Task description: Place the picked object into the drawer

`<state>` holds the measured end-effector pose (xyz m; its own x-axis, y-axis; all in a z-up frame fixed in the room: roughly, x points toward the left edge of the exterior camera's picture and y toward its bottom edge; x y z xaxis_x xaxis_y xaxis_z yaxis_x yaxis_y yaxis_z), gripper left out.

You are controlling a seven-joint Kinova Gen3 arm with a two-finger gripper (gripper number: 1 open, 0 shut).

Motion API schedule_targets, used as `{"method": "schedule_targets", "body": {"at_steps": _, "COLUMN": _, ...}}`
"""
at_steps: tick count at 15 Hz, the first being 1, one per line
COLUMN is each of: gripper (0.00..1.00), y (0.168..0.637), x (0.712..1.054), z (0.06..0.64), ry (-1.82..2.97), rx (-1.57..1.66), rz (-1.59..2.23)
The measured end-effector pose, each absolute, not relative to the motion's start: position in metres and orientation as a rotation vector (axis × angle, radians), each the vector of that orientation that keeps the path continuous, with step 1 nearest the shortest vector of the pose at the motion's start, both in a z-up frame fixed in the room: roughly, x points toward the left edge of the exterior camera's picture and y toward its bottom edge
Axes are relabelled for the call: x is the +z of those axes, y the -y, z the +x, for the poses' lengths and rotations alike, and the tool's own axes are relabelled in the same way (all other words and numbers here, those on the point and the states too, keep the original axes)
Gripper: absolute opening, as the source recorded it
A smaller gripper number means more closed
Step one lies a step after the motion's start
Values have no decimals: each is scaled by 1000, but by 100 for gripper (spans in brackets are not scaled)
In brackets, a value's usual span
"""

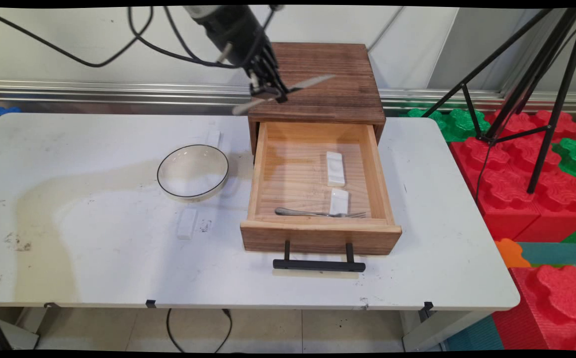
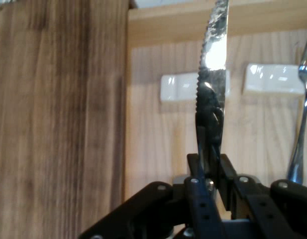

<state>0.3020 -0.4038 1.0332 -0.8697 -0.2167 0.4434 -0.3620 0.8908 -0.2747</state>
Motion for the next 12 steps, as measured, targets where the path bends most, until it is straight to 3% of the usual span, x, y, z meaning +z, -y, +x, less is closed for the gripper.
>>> {"method": "schedule_targets", "body": {"at_steps": 12, "gripper": 0, "y": 445, "x": 986, "z": 239, "ry": 2665, "rx": 429, "rz": 362}}
